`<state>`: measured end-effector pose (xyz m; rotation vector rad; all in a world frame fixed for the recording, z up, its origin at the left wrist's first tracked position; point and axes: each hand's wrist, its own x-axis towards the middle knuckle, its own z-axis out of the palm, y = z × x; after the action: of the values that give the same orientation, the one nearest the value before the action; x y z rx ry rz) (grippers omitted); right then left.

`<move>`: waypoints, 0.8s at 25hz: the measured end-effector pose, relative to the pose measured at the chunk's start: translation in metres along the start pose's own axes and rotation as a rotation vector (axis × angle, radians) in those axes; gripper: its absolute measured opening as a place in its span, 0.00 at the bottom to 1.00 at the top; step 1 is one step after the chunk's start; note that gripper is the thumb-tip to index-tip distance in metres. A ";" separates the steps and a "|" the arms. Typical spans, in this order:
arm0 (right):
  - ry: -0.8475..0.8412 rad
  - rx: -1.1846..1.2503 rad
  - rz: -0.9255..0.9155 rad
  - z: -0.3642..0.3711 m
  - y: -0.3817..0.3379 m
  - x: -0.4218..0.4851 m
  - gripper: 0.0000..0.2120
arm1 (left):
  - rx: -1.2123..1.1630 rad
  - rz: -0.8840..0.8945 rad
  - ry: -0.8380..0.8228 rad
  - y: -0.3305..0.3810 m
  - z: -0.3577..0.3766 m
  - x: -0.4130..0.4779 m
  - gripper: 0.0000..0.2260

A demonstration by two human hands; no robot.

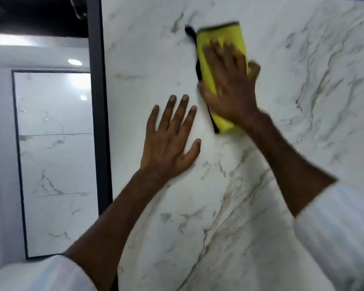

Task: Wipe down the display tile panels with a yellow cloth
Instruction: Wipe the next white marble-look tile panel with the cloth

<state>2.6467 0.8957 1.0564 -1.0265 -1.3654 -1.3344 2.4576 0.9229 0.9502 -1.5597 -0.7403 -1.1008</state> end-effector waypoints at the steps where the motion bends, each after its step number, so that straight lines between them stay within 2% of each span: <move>1: -0.014 -0.010 0.039 0.001 0.002 0.024 0.35 | -0.017 0.016 -0.002 -0.003 0.003 -0.001 0.30; 4: 0.024 -0.051 0.132 0.011 -0.009 0.023 0.33 | -0.041 0.022 -0.001 -0.006 -0.001 -0.002 0.31; 7: 0.113 -0.059 0.095 0.007 -0.037 -0.055 0.28 | -0.080 0.027 -0.054 0.000 -0.014 -0.020 0.30; 10: -0.013 -0.029 0.133 -0.012 -0.065 -0.158 0.31 | -0.096 -0.039 -0.129 0.011 -0.022 -0.089 0.30; 12: -0.102 -0.021 0.159 -0.022 -0.081 -0.217 0.33 | -0.043 -0.009 -0.204 0.018 -0.025 -0.135 0.33; 18: -0.070 -0.017 0.180 -0.022 -0.085 -0.211 0.33 | 0.050 0.002 -0.202 0.026 -0.016 -0.151 0.33; 20: -0.065 -0.005 0.192 -0.021 -0.090 -0.246 0.32 | 0.059 0.001 -0.203 0.027 -0.017 -0.151 0.33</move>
<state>2.6125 0.8806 0.7962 -1.1820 -1.2768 -1.1717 2.4182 0.9112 0.8010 -1.6368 -0.9000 -0.9199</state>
